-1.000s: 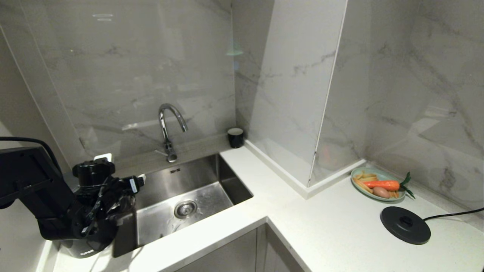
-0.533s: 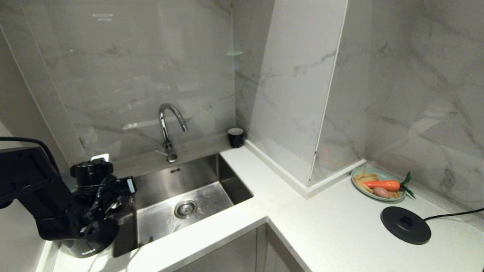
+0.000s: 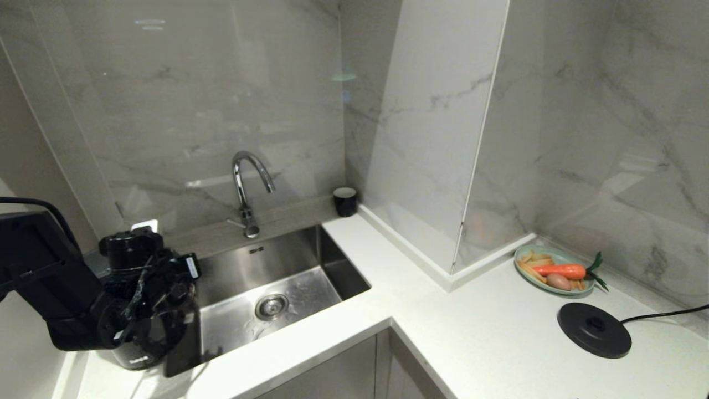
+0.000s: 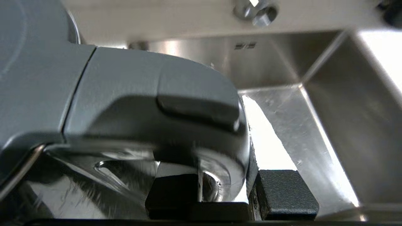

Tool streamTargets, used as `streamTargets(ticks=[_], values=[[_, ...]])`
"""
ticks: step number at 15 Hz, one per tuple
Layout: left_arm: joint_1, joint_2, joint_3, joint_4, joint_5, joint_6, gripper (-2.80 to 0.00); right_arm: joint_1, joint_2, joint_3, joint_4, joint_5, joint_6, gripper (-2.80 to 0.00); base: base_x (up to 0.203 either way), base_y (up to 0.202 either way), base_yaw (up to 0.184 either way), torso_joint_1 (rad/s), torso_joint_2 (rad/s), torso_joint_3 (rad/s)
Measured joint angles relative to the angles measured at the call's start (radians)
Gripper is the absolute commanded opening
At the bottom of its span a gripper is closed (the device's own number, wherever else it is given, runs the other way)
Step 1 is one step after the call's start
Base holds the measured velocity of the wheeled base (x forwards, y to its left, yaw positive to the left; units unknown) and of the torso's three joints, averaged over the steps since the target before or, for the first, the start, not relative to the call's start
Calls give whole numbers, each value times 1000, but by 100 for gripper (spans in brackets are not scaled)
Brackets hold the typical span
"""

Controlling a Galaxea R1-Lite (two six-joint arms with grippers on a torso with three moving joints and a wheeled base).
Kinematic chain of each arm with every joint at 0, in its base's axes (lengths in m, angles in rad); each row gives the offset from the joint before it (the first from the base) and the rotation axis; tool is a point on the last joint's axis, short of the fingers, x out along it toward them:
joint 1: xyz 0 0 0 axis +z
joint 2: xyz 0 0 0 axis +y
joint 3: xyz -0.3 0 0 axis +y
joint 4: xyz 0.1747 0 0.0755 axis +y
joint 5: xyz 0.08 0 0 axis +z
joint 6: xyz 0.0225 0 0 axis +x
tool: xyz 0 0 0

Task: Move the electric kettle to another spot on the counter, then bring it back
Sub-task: Grab the kettle, then place it on the power base

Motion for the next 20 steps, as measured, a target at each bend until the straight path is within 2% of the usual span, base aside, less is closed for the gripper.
streamTargets(ticks=[6,13,20], values=[[-19,-84,19,16,8,37,-280,0,0,0,0,0,0,-280,0,0,0,0,0,0],[-154,-329,72,169,9,37,-280,0,0,0,0,0,0,-280,0,0,0,0,1,5],[-200,-443,90,235,10,38,-280,0,0,0,0,0,0,-280,0,0,0,0,0,0]])
